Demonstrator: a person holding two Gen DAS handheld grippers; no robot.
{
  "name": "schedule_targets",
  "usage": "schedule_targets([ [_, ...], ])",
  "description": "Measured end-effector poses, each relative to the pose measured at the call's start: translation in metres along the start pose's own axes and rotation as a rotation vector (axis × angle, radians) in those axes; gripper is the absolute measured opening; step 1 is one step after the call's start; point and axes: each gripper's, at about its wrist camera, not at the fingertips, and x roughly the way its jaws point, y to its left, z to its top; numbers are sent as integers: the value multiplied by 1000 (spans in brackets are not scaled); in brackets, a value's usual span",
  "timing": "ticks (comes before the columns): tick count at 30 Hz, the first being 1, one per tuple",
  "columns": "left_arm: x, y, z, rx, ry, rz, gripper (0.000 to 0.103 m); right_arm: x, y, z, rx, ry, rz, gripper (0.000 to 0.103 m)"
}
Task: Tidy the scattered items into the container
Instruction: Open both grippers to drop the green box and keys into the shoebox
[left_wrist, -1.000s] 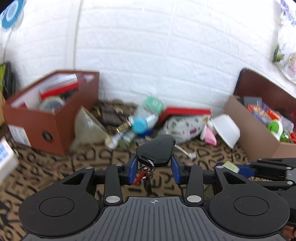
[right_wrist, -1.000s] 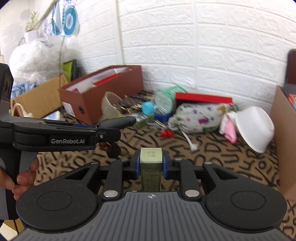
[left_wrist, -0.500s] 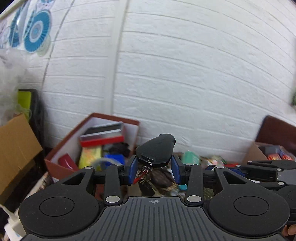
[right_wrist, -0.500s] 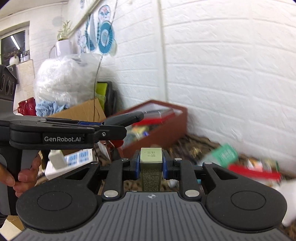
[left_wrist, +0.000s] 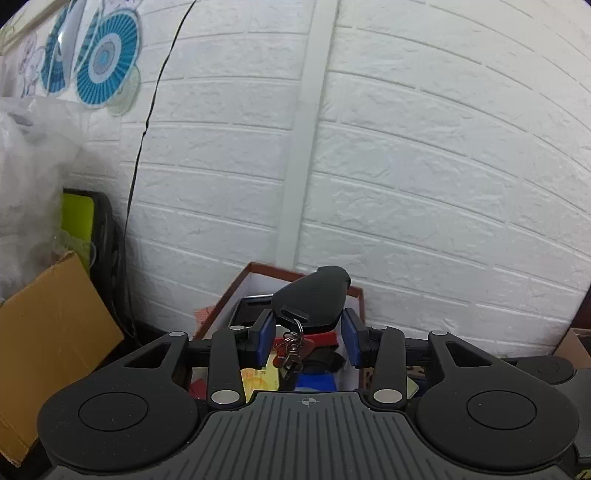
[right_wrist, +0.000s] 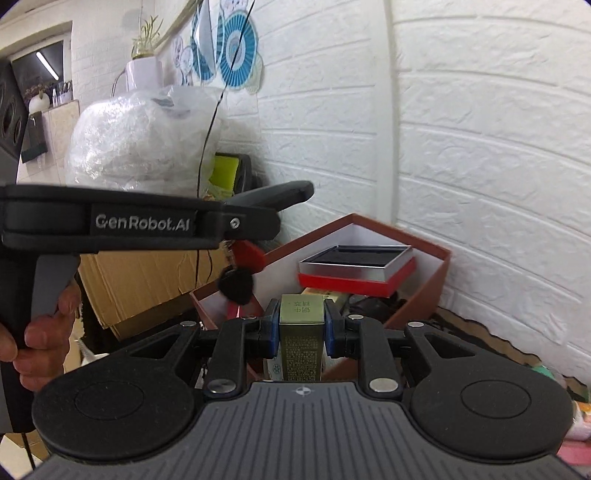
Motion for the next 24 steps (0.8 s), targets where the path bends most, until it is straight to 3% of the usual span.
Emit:
schedule_targets([
  [14, 89, 49, -19, -61, 116, 38, 40, 99, -23, 13, 14, 36, -25, 26],
  [15, 90, 49, -20, -59, 111, 43, 44, 103, -22, 13, 7, 39, -30, 26],
  [17, 88, 48, -21, -53, 90, 51, 68, 108, -21, 11, -8, 35, -46, 27],
  [18, 86, 47, -21, -49, 74, 58, 89, 110, -21, 10, -14, 25, -56, 32],
  [20, 76, 41, -21, -32, 38, 65, 103, 111, -21, 8, -12, 15, -73, 84],
  [24, 59, 21, -20, 64, 3, 68, 103, 101, -24, 5, -20, 11, -96, 85],
])
